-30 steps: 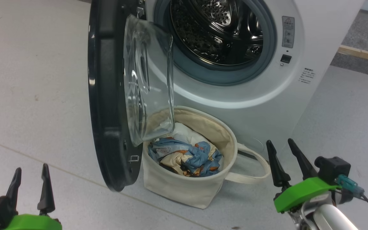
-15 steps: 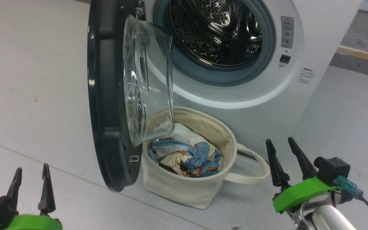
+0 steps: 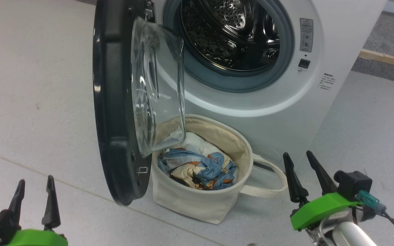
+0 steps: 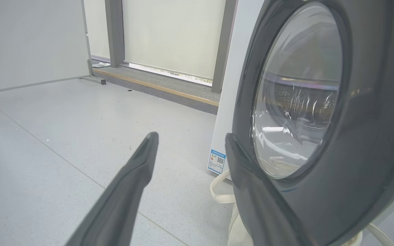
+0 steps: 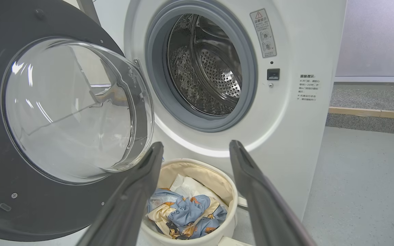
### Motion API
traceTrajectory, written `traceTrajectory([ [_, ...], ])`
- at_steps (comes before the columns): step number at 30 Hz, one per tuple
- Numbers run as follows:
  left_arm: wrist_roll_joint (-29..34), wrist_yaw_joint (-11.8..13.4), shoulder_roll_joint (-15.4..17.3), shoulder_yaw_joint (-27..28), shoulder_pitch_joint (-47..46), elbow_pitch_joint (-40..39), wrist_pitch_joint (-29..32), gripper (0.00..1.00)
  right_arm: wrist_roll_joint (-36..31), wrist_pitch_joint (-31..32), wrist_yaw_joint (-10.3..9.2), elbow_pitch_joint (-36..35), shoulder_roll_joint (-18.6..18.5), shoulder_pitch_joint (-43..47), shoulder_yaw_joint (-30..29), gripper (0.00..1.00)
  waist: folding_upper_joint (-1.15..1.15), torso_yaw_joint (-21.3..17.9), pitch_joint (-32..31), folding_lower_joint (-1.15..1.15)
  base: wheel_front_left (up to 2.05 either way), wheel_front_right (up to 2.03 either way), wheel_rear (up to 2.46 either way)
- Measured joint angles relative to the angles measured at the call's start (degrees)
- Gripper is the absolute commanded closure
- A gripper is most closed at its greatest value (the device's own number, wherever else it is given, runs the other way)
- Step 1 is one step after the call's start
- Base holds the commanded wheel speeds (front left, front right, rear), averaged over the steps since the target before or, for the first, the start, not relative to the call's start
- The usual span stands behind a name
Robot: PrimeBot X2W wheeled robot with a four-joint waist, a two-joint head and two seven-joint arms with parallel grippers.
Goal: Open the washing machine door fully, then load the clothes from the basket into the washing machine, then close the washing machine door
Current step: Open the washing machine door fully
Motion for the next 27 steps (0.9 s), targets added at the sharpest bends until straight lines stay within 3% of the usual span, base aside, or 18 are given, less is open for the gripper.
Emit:
traceTrajectory([
  [11, -0.59, 0.00, 0.08, -0.13, 0.00, 0.45, 0.00, 0.00, 0.00, 0.00, 0.00, 0.52, 0.25, -0.01, 0.26, 0.00, 0.00, -0.38, -0.04, 0.00, 0.00, 0.00, 0.00],
  [12, -0.60, 0.00, 0.08, -0.14, 0.00, 0.49, 0.00, 0.05, 0.00, 0.00, 0.00, 0.53, 0.29, -0.01, 0.26, 0.00, 0.00, -0.41, -0.02, 0.00, 0.00, 0.00, 0.00],
  [13, -0.65, 0.00, 0.09, -0.21, 0.00, 0.42, 0.00, 0.90, 0.00, 0.00, 0.00, 0.54, 0.33, -0.01, 0.26, 0.00, 0.00, -0.44, 0.01, 0.00, 0.00, 0.00, 0.00],
  [14, -0.98, 0.00, 0.11, -0.34, -0.01, 0.22, 0.00, 1.00, 0.00, 0.00, 0.00, 0.54, 0.40, -0.01, 0.27, 0.00, 0.00, -0.49, 0.04, 0.00, 0.00, 0.00, 0.00],
  [19, -1.99, 0.00, -0.03, -2.01, -0.43, -4.27, 0.00, 1.00, 0.00, 0.00, 0.00, 0.35, 0.44, -0.01, 0.10, 0.00, 0.00, -0.98, 0.14, 0.00, 0.00, 0.00, 0.00],
  [27, -3.56, 0.00, -1.45, -8.34, -2.90, -19.61, -0.02, 1.00, 0.00, 0.00, 0.00, -0.66, 0.47, -0.01, 0.09, 0.00, 0.00, -2.97, -0.02, 0.00, 0.00, 0.00, 0.00],
])
